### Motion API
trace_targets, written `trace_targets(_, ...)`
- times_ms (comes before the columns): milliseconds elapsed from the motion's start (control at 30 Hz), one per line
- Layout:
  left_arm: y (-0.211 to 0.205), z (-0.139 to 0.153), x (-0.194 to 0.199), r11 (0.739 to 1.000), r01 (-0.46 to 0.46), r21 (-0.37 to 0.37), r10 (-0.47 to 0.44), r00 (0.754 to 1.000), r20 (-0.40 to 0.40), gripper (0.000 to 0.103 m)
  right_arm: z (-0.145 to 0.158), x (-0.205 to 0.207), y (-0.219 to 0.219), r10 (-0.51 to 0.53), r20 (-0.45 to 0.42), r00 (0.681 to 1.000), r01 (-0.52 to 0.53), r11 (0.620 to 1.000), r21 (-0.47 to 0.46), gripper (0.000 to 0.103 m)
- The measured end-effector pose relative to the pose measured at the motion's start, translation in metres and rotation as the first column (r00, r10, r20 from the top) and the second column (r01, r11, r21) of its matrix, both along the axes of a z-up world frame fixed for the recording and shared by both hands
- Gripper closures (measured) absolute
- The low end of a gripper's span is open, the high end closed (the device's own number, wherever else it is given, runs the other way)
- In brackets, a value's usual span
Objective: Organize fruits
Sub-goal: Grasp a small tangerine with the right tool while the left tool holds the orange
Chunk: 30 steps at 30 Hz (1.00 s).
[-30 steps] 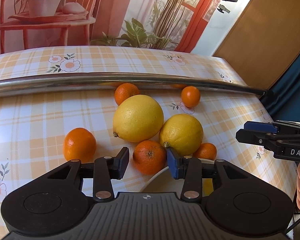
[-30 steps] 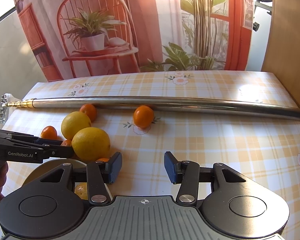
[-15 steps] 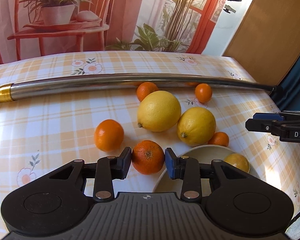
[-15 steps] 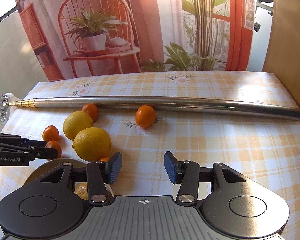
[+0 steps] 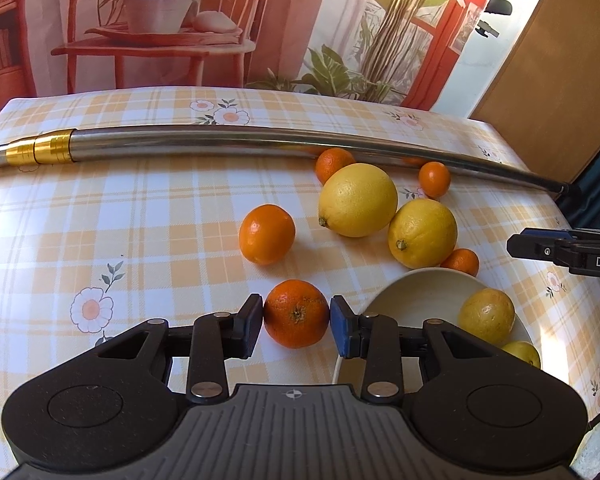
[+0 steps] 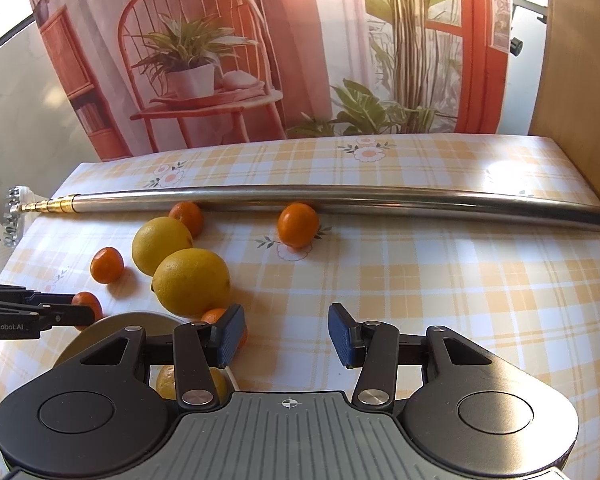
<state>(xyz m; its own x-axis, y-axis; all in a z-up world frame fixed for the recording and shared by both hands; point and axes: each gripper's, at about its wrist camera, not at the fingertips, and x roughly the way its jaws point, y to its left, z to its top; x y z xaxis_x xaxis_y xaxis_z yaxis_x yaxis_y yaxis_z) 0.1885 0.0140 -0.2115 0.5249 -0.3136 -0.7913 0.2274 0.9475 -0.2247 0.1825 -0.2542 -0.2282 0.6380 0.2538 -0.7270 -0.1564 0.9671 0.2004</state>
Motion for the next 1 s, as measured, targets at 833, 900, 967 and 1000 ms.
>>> trace_targets(833,-0.005,-0.004,0.0,1.0,-0.008,0.001,0.008,1.0,0.021,0.064,-0.004,0.001,0.003,0.003,-0.024,1.0,-0.003,1.0,0.017,0.059)
trace_targets(900,-0.002,0.0,-0.003,1.0,-0.016,-0.009,0.016,0.999,0.038,0.064,-0.005,0.002,0.004,0.005,-0.028,1.0,-0.004,1.0,0.023,0.06)
trace_targets(967,0.0,0.005,-0.008,0.999,-0.025,-0.022,0.026,0.998,0.054,0.065,-0.005,0.003,0.005,0.006,-0.034,0.999,-0.005,1.0,0.03,0.059)
trace_targets(1000,0.001,0.007,-0.01,0.999,-0.031,-0.027,0.033,0.998,0.06,0.065,-0.006,0.004,0.006,0.009,-0.037,0.999,-0.007,0.999,0.035,0.059)
